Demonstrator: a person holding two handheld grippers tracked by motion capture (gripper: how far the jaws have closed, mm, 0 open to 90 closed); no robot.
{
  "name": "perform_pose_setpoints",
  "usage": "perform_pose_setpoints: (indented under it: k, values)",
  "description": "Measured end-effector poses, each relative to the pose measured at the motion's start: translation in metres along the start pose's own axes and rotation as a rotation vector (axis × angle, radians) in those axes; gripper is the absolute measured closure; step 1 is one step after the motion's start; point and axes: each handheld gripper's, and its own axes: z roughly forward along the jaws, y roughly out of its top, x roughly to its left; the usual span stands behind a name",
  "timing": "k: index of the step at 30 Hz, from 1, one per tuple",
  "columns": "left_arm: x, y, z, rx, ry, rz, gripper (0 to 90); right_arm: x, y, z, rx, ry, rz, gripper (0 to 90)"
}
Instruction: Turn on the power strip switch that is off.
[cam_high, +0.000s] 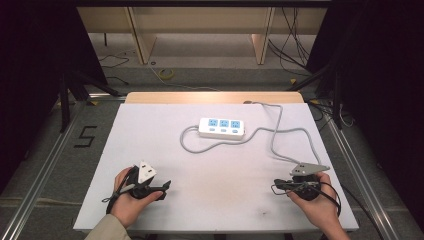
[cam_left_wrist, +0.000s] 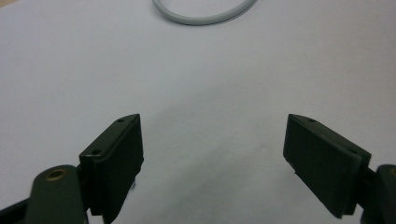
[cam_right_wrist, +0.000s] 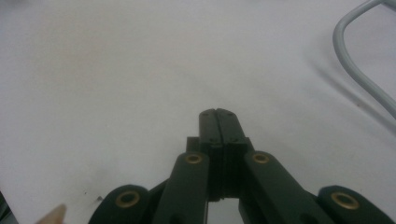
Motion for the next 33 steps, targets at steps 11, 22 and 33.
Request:
perform_pose_setpoints:
  k: [11,22,33]
  values:
    - [-0.001,0.0,-0.001,0.0,0.003,0.001,20.0,0.001,0.006,0.002,0.018,-0.001,-0.003,90.0]
    - [-0.001,0.0,-0.001,-0.002,0.002,0.004,20.3,0.002,0.014,0.005,0.037,-0.008,-0.003,90.0]
    - [-0.001,0.001,-0.002,-0.005,0.006,0.002,20.7,0.005,0.026,0.012,0.046,-0.006,-0.013,90.0]
